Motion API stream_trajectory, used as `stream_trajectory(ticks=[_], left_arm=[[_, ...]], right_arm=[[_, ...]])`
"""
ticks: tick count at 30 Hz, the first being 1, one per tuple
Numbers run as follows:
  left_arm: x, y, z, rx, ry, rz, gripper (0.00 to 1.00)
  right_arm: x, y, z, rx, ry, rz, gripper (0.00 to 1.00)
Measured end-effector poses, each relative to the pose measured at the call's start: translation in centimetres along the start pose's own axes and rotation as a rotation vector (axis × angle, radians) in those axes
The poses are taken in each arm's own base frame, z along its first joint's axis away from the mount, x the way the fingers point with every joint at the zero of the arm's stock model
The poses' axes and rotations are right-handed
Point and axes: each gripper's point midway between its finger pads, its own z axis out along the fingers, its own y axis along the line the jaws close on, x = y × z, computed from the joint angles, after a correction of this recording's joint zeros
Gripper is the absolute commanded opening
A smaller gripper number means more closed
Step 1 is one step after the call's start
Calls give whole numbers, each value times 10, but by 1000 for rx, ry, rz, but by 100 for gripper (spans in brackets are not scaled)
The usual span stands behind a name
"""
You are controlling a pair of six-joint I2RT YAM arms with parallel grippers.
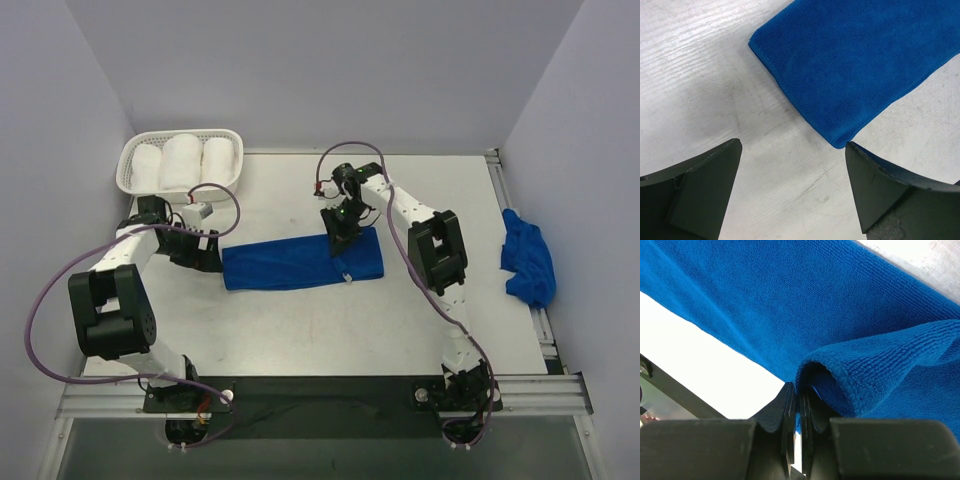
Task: Roll the towels
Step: Fold the towel
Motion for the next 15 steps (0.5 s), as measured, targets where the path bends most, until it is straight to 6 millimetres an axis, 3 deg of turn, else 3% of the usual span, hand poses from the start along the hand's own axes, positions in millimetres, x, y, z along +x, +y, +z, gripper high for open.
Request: stream_trajectory(ticks=[2, 10, 15], left_arm=[[0, 0, 0, 2, 0, -1, 91], [0, -5, 1, 21, -4, 2, 78], [-1, -16, 7, 40, 12, 30, 68]], right_arm=[[0, 2, 1, -6, 1, 0, 0], [2, 10, 12, -59, 29, 18, 48], [-4, 1, -5, -87, -13, 7, 48]])
